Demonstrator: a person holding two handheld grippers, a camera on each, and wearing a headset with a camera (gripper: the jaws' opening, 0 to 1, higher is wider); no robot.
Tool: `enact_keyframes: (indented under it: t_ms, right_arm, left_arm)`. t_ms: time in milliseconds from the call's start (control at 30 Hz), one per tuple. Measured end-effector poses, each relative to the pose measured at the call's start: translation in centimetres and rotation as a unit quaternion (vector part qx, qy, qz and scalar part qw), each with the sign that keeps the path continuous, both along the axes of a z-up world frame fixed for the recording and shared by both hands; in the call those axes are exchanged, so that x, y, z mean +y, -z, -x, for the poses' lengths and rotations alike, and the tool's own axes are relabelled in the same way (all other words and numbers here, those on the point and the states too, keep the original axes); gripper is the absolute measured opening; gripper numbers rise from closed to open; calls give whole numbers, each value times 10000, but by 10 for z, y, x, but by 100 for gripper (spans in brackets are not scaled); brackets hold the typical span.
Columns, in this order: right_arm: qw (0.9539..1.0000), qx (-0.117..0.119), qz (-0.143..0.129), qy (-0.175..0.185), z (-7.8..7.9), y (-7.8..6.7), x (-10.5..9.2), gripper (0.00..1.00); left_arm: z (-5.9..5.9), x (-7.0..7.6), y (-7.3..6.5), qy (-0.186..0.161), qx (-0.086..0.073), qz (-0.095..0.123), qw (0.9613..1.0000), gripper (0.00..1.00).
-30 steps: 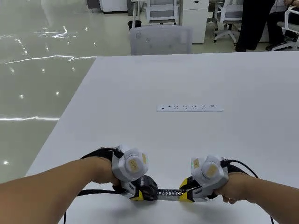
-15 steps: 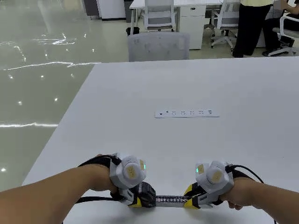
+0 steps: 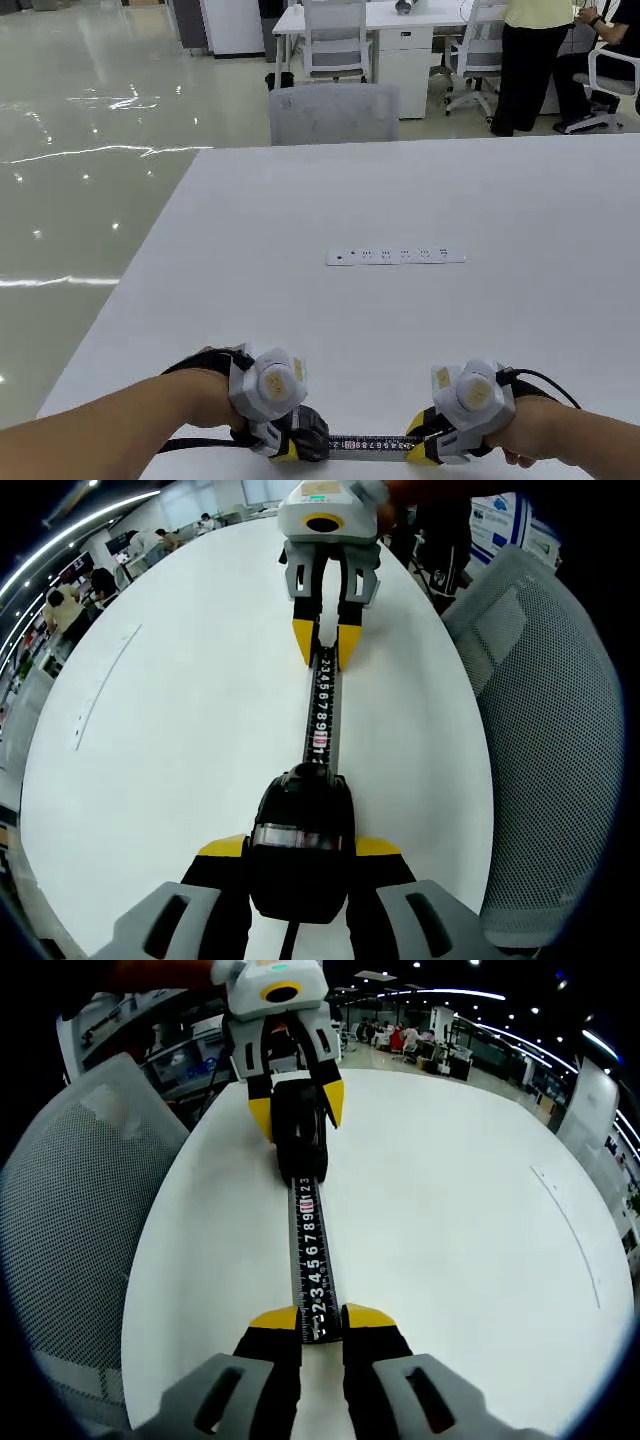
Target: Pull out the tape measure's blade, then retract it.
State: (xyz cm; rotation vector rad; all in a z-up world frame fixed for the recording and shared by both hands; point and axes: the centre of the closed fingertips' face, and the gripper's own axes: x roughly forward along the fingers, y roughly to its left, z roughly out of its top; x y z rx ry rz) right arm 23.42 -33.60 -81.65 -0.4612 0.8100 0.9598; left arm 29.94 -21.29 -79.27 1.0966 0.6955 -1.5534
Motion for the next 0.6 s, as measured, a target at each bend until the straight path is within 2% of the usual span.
enact_keyframes:
  t_ms: [600]
  right_arm:
    - [9999, 45, 52, 92, 9, 0, -18, 12]
  left_arm:
    - [0, -1, 0, -7, 2, -2, 10000, 33]
